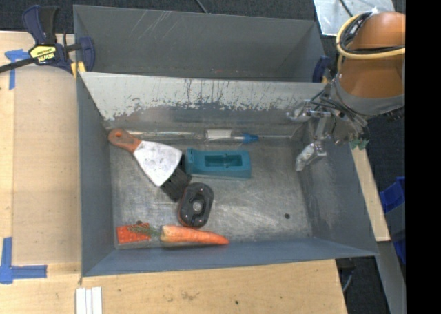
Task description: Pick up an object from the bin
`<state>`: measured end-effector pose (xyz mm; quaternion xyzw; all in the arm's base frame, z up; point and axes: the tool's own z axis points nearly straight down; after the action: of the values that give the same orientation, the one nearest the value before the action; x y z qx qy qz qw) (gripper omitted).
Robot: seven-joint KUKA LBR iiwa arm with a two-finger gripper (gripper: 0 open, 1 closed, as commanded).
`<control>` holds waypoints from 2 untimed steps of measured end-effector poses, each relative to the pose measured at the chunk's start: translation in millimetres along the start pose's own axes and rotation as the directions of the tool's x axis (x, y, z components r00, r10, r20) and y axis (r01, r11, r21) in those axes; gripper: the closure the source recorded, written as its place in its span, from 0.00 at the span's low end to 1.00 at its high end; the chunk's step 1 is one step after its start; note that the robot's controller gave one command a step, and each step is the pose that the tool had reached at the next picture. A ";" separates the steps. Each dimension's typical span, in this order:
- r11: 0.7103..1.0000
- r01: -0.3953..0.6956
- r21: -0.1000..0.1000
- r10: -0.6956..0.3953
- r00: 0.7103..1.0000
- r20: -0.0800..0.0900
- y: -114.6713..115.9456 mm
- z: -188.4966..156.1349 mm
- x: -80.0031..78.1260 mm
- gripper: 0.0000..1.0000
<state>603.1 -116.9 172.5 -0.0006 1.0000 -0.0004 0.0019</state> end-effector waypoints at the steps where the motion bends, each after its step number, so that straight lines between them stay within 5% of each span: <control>1: 0.998 0.063 0.000 -0.063 0.998 -0.001 21.9 14.2 -11.1 0.00; 2: 0.999 -0.053 -0.001 0.053 0.999 0.000 38.1 28.1 -5.4 0.00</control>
Offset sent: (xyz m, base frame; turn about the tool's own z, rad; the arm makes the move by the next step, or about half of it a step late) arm -0.0027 0.0533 -0.0420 0.2378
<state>608.5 -78.8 144.4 0.0258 0.9997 0.0001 0.0017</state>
